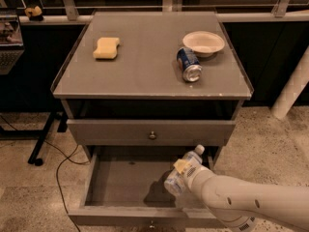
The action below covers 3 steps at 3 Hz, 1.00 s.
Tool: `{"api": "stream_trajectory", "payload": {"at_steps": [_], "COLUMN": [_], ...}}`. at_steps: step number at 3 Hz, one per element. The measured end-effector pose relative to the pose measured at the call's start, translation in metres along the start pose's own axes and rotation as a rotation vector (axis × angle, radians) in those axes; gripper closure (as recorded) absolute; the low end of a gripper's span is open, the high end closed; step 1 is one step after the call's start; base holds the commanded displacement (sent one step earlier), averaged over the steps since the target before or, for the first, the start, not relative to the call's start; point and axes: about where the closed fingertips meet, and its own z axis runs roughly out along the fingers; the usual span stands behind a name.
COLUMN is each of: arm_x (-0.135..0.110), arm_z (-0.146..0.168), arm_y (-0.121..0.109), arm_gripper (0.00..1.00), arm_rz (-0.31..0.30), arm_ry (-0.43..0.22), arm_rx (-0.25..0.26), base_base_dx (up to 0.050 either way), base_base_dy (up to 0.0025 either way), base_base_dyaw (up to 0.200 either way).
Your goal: Place blue plastic bottle into middle drawer
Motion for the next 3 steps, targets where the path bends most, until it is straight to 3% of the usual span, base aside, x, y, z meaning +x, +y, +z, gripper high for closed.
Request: {"api": "stream_trajectory", "payload": {"at_steps": [1,3], "arm_x": [0.000,0.016], "arm_z": [0.003,0.050], "arm_y": [0.000,-0.014], "arm_gripper": [1.00,1.00], "arm_rz": [0.003,-0.010], "arm_ry": [0.000,0.104], "arm_rx": [0.005,0.024], "base_base_dx": [0.000,0.000], "base_base_dy": [0.00000,0.00000], "base_base_dyaw": [0.000,0.000]}}
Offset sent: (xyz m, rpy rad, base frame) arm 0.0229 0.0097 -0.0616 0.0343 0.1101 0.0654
